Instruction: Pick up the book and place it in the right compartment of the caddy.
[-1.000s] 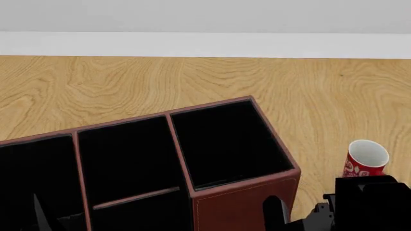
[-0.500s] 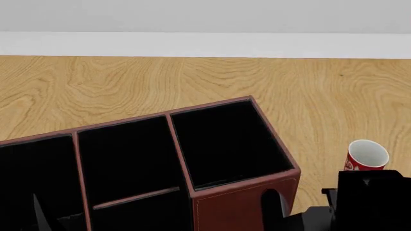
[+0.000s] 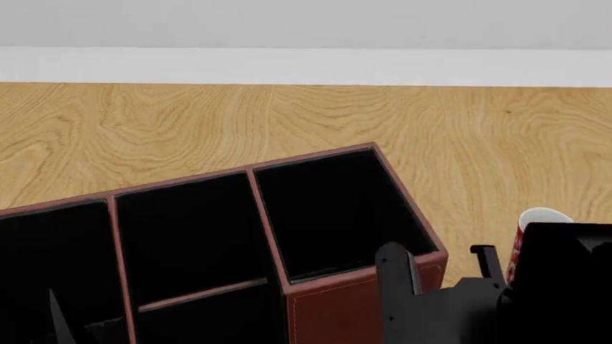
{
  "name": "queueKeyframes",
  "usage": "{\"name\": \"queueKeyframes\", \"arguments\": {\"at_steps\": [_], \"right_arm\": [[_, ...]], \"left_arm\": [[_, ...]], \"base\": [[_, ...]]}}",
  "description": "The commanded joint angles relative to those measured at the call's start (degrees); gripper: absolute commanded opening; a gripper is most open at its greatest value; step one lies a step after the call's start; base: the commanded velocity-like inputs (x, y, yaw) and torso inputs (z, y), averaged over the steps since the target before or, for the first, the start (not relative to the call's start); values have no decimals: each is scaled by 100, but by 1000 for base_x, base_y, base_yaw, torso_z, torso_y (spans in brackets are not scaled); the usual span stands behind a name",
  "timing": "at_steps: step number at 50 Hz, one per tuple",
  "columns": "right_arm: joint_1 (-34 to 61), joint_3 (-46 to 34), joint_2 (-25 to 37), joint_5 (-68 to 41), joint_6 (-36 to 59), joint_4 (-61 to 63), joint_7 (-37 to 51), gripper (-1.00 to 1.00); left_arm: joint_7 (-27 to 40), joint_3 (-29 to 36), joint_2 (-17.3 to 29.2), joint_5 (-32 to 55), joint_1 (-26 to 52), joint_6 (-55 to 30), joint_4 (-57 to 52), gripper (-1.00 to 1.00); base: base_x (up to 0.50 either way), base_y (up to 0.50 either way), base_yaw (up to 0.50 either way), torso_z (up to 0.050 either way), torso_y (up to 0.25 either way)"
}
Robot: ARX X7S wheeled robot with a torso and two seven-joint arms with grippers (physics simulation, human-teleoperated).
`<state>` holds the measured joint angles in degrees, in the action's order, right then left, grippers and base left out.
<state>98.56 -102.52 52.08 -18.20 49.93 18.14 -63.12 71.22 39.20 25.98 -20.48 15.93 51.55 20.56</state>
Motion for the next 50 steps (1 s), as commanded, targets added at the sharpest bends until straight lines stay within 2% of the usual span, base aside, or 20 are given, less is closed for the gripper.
{"name": "queueKeyframes", "arguments": {"at_steps": [1,14,15,17,19,41,45,50], "right_arm": [[364,630,387,-488,242,732,138,-100],[697,1331,788,-1170,405,1486,283,-100],[734,1398,801,-1278,452,1544,264,-100],[685,1974,758,-2143,627,1569,574,-100],[764,2091,761,-2216,602,1655,600,-100],[1001,3206,812,-3610,478,1643,1021,-100],[1097,3755,750,-4608,442,1496,1438,-100],[1191,3957,656,-4788,386,1330,1612,-100]], "left_arm": [[40,17,4,-20,17,47,21,100],[68,36,5,-19,36,109,52,100],[69,37,6,-21,37,110,53,100],[73,40,7,-21,40,118,57,100],[72,43,8,-22,41,116,56,100],[126,40,13,-65,41,96,42,100],[135,35,13,-74,36,78,32,100],[140,39,16,-84,39,78,31,100]], "base": [[0,0,3,0,10],[0,0,0,0,1],[0,0,0,0,0],[0,0,0,0,0],[0,0,1,0,0],[0,0,0,0,1],[0,0,0,0,0],[0,0,0,0,0]]}}
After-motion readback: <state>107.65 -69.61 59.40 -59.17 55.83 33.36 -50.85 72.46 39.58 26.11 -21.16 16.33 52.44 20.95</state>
